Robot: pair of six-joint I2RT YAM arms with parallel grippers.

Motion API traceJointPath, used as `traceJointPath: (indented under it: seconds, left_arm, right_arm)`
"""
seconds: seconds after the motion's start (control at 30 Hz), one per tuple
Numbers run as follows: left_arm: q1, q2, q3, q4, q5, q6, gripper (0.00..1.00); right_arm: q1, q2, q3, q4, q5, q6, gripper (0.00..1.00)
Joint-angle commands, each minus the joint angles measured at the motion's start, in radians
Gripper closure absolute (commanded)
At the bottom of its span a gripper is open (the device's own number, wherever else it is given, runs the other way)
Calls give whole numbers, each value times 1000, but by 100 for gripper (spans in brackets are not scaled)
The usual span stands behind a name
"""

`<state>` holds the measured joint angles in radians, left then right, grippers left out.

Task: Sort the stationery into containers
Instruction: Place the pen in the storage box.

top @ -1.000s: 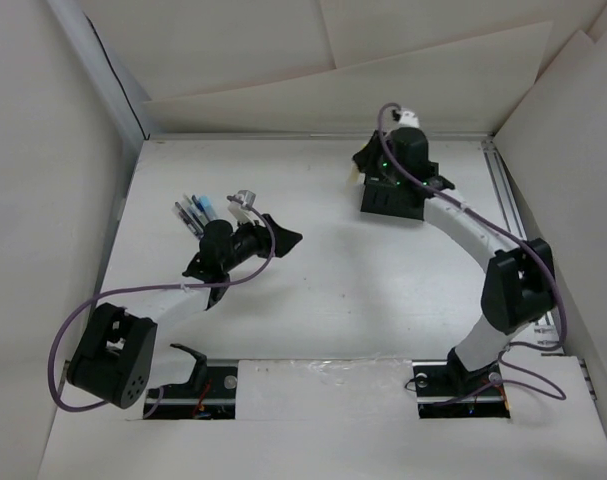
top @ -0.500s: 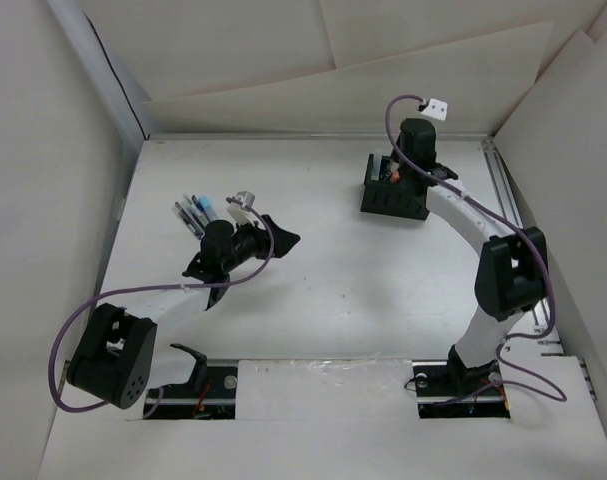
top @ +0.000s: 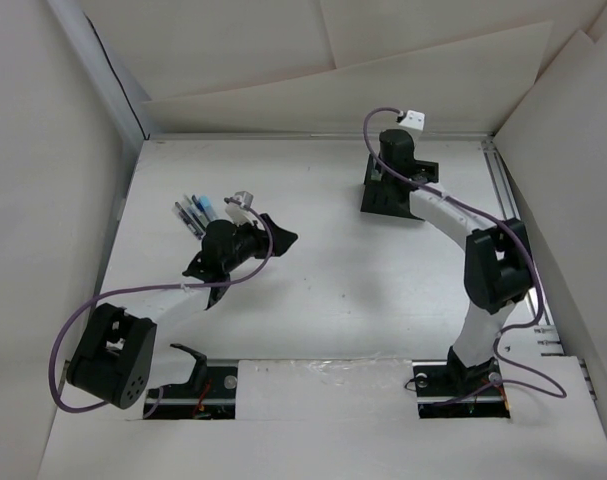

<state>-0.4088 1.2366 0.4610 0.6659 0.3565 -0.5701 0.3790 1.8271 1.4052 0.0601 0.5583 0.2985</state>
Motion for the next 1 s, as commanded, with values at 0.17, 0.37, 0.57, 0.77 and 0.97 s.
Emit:
traceJointPath:
  seconds: [0.17,0.37,0.57,0.77,0.97]
  left_arm:
    - [-2,-86,74,-214,-382,-42,41]
    - [-2,-94,108,-321,-554,-112,41]
    - [16,-69,168,-446,-735,-185,42]
    - [50,53,333,-641,-867,-304,47]
    - [94,297,612,-873,-958,-436,53]
  right_arm:
    - [20,3,-68,53,67,69,65]
    - [38,-124,-101,53,55,79,17]
    - [57,-293,-146,15,-3,93,9]
    - [66,-428,-228,-34,-113,123,33]
    - [66,-545,-334,-43,-273,146,100]
